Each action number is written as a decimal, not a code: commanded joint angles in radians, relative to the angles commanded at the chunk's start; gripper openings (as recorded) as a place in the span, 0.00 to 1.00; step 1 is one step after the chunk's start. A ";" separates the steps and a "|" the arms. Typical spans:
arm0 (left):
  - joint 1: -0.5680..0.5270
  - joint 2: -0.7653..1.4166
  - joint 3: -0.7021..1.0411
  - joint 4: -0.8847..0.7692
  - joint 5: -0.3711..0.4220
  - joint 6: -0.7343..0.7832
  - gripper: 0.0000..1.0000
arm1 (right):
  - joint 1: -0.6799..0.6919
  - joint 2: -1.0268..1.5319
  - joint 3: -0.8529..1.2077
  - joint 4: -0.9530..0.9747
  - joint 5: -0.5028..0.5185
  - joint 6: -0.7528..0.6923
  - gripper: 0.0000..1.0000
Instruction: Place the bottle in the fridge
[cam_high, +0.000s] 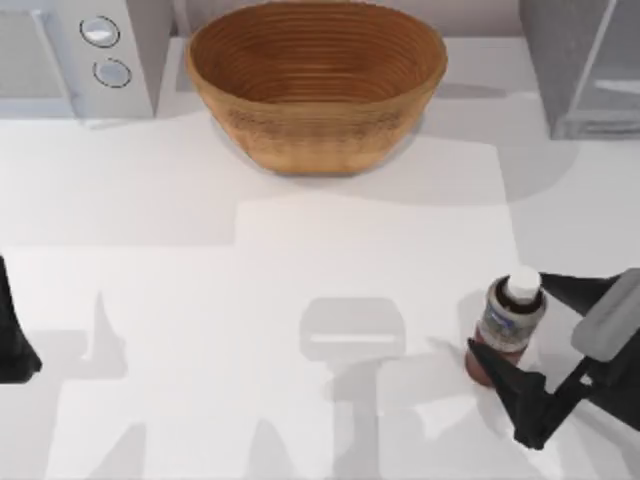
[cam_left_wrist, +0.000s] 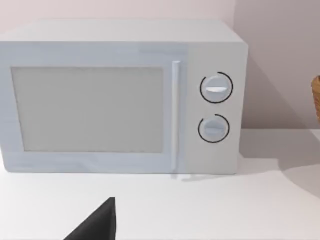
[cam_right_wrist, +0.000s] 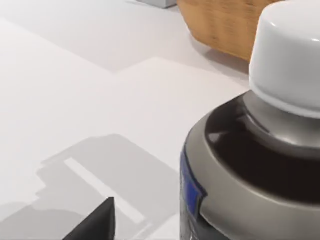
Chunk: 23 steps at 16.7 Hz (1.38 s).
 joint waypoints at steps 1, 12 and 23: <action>0.000 0.000 0.000 0.000 0.000 0.000 1.00 | 0.015 0.018 0.014 0.006 0.015 0.003 1.00; 0.000 0.000 0.000 0.000 0.000 0.000 1.00 | 0.045 0.055 0.042 0.017 0.045 0.010 0.70; 0.000 0.000 0.000 0.000 0.000 0.000 1.00 | 0.045 0.055 0.042 0.017 0.045 0.010 0.01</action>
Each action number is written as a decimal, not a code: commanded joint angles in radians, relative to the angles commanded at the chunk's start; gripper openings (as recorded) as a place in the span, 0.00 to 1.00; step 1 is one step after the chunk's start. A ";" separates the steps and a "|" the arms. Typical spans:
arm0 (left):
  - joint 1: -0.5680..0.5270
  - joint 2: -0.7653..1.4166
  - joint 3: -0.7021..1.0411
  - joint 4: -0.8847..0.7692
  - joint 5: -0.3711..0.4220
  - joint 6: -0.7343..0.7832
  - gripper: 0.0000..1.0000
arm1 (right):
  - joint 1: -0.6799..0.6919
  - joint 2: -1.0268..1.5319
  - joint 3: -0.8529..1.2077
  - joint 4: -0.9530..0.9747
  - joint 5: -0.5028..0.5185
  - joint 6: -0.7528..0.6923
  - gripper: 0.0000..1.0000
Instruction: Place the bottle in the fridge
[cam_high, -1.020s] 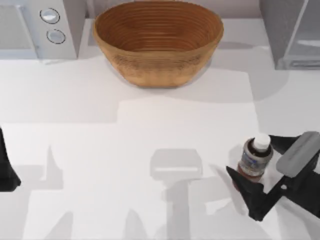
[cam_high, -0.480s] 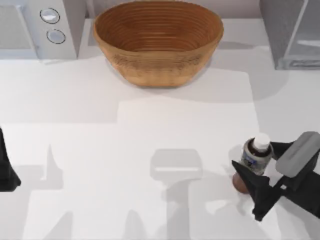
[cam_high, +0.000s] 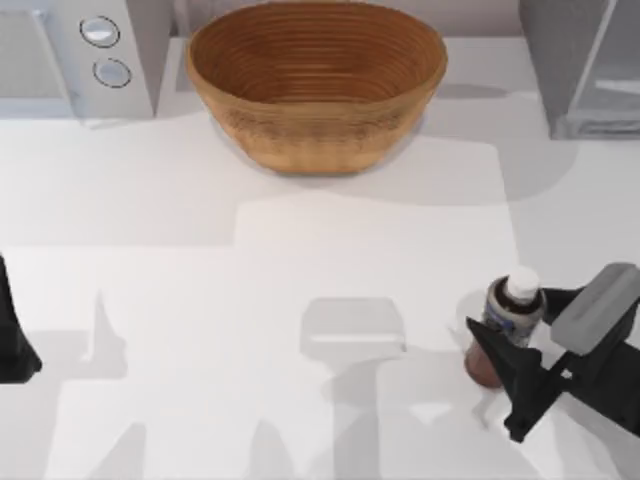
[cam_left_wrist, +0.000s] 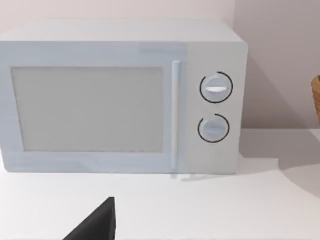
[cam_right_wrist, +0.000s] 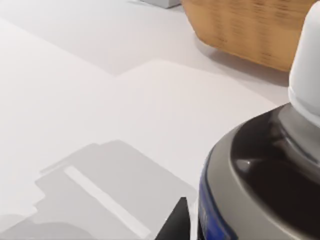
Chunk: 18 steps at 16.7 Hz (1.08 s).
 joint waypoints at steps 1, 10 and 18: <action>0.000 0.000 0.000 0.000 0.000 0.000 1.00 | 0.000 0.000 0.000 0.000 0.000 0.000 0.01; 0.000 0.000 0.000 0.000 0.000 0.000 1.00 | -0.032 -0.029 0.000 -0.035 -0.022 -0.004 0.01; 0.000 0.000 0.000 0.000 0.000 0.000 1.00 | -0.276 -0.287 0.009 -0.366 -0.248 -0.056 0.01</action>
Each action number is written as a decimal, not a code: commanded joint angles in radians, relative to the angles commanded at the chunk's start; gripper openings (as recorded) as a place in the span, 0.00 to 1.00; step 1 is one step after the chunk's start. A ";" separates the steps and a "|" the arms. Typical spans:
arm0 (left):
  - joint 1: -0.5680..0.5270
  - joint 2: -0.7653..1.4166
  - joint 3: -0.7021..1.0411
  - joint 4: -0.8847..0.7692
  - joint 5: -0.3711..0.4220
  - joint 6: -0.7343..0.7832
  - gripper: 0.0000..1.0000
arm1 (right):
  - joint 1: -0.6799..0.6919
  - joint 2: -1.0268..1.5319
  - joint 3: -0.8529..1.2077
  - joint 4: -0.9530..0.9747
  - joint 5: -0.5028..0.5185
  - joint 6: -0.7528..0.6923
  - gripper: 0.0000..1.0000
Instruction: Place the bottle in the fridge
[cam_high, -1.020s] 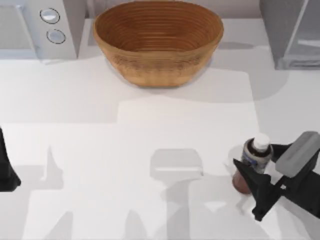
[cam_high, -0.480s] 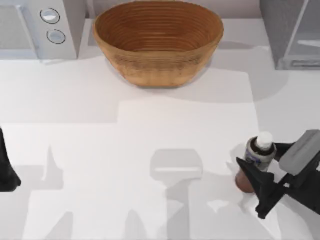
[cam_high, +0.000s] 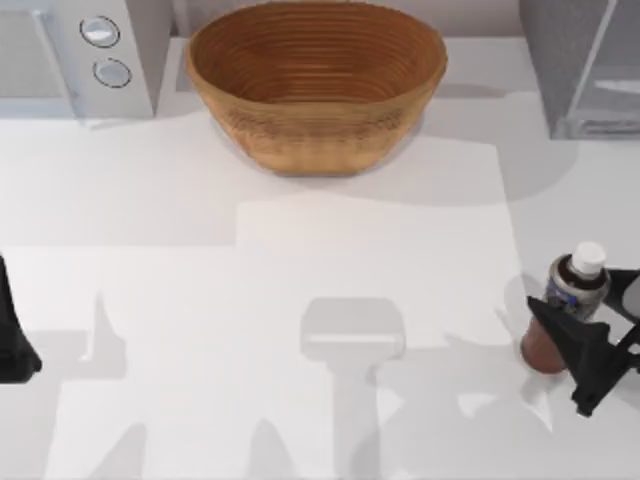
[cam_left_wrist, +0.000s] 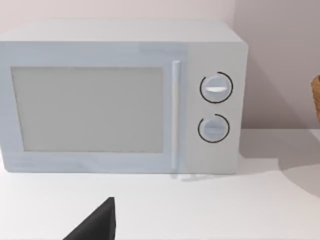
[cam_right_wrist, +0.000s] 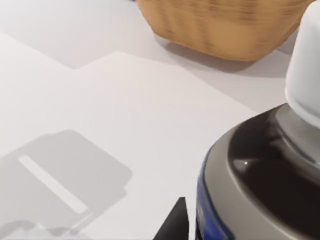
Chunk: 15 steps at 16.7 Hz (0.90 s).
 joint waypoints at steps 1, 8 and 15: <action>0.000 0.000 0.000 0.000 0.000 0.000 1.00 | -0.018 -0.030 0.005 -0.031 -0.029 -0.012 0.01; 0.000 0.000 0.000 0.000 0.000 0.000 1.00 | -0.232 -0.276 0.021 -0.341 -0.243 -0.116 0.01; 0.000 0.000 0.000 0.000 0.000 0.000 1.00 | -0.304 -0.348 0.026 -0.425 -0.322 -0.141 0.01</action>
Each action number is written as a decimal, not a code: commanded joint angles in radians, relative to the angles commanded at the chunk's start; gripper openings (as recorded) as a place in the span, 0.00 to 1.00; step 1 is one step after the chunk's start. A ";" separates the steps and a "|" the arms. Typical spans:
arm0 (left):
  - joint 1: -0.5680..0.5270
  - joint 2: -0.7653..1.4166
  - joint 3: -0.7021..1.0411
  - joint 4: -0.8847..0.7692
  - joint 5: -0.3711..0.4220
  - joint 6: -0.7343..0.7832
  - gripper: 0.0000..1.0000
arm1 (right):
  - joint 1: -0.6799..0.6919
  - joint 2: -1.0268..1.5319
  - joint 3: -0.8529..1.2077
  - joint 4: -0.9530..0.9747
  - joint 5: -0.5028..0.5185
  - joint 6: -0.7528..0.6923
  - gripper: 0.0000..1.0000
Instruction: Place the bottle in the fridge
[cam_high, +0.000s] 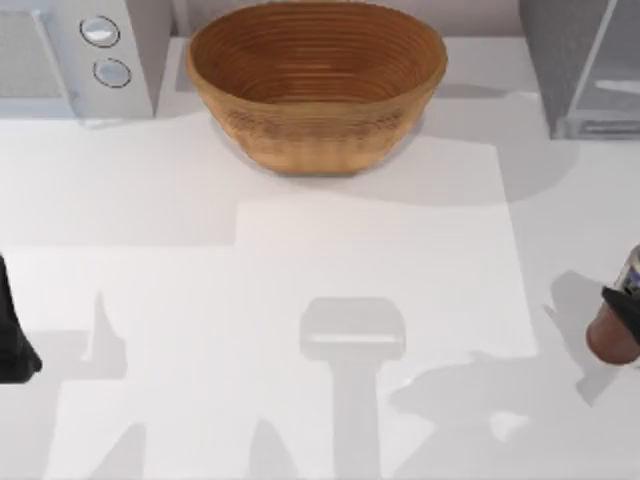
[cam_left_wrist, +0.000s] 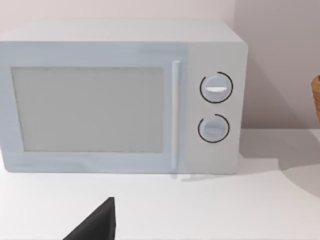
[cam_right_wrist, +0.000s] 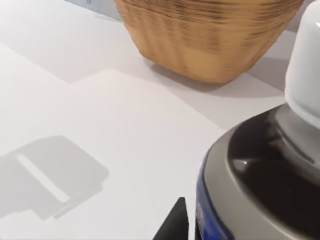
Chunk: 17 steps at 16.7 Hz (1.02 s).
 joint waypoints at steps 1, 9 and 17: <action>0.000 0.000 0.000 0.000 0.000 0.000 1.00 | 0.004 0.004 -0.003 0.001 0.002 0.002 0.01; 0.000 0.000 0.000 0.000 0.000 0.000 1.00 | 0.035 -0.262 -0.037 -0.170 0.205 0.059 0.01; 0.000 0.000 0.000 0.000 0.000 0.000 1.00 | 0.135 -0.874 -0.087 -0.538 0.641 0.175 0.01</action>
